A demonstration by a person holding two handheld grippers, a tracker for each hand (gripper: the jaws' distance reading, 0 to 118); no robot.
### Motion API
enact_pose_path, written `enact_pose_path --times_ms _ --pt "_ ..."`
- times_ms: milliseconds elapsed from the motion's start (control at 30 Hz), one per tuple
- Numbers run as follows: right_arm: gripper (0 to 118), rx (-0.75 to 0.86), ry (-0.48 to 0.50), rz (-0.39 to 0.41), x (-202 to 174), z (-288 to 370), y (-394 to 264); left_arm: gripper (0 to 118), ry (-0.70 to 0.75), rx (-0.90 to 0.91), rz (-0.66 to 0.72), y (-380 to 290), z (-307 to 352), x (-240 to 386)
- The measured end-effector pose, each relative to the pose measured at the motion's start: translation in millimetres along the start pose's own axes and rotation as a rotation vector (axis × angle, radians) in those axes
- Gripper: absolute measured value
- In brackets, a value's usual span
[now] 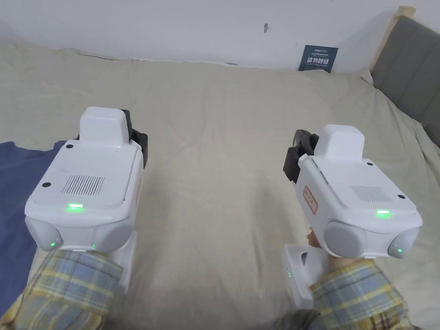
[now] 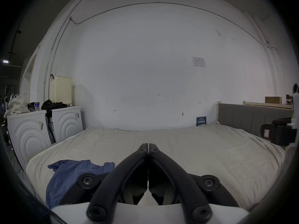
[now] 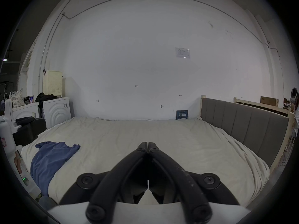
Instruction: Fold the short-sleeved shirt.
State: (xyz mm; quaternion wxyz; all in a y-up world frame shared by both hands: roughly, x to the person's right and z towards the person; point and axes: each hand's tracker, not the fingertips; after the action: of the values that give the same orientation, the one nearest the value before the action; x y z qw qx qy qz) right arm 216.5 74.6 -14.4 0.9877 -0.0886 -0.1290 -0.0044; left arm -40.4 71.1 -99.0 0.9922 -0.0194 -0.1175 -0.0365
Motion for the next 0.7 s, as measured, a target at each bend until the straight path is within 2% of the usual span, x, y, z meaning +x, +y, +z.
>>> enact_pose_path --times_ms 700 --pt "1 -0.018 0.021 -0.008 -3.7 -0.3 4.7 0 0.008 0.001 0.003 -0.8 2.7 -2.3"
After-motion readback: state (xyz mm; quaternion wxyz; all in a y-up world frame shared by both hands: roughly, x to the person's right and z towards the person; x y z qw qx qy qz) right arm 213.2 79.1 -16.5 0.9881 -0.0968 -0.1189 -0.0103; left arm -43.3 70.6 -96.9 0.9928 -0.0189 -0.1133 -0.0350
